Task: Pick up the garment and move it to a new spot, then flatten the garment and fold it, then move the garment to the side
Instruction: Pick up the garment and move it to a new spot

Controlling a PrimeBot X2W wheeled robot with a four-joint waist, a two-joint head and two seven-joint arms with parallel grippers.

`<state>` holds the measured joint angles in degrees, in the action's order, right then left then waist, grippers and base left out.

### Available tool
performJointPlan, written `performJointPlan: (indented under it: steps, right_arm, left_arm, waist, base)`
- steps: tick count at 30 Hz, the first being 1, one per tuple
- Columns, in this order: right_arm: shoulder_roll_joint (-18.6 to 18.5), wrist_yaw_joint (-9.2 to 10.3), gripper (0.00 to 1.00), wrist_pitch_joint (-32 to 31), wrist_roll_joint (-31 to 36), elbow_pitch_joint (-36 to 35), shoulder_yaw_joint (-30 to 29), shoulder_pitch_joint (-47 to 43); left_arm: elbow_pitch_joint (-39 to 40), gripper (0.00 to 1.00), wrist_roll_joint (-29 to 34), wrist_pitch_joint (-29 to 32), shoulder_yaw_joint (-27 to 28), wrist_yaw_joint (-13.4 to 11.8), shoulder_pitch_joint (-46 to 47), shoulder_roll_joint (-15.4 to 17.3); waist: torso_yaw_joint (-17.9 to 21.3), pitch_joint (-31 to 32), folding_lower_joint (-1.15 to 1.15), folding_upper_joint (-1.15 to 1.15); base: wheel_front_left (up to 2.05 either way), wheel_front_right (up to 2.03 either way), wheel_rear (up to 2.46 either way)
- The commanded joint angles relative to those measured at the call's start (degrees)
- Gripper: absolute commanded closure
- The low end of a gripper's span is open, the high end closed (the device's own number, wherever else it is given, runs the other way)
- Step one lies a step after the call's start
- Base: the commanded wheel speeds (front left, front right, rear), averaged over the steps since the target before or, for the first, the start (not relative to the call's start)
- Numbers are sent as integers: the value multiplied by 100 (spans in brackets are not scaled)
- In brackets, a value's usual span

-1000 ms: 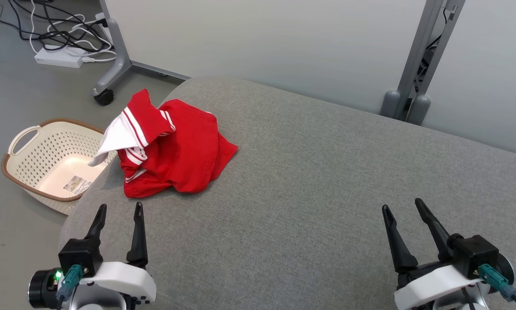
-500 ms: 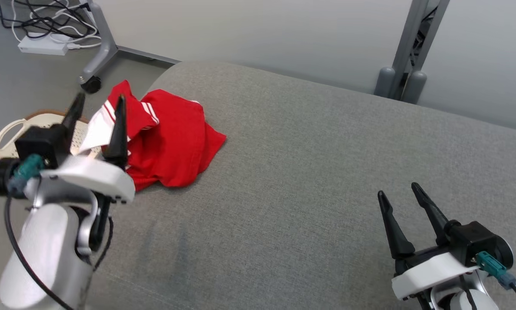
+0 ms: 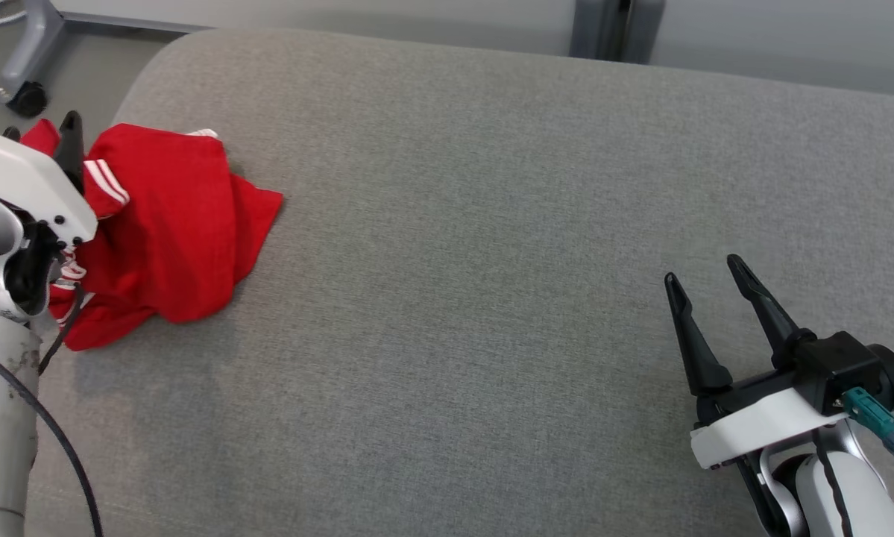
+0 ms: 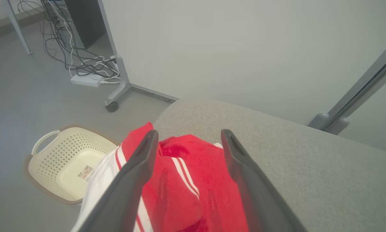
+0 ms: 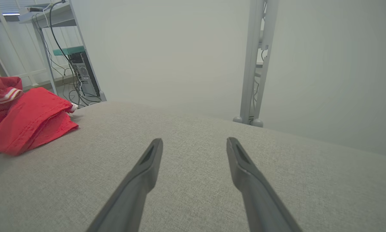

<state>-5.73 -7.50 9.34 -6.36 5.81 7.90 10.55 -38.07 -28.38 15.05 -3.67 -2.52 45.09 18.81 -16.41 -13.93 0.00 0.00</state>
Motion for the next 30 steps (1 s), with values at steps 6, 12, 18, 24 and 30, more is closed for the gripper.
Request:
performJointPlan:
  steps: [6,12,18,24,30]
  right_arm:
    - [-97,2,0,44,-33,8,-25,145]
    - [-100,2,0,47,-19,30,-53,184]
    - [-94,2,0,53,-26,49,-16,245]
    - [-104,2,0,93,-75,128,-77,151]
    - [-18,2,0,146,-89,162,-171,13]
  left_arm:
    - [-1079,0,-192,85,231,-96,410,240]
    - [-1679,88,-309,68,300,-75,560,249]
    - [-1978,100,-262,-10,241,-90,657,299]
    - [-1779,100,87,-935,86,-212,985,593]
    - [-1169,100,367,-1659,-65,-316,1332,732]
  waist:
    - [355,-392,0,0]
    - [329,-451,0,0]
    - [310,-450,0,0]
    - [268,-244,0,0]
    - [230,103,0,0]
  base:
    - [0,0,0]
    - [0,0,0]
    - [0,0,0]
    - [0,0,0]
    - [0,0,0]
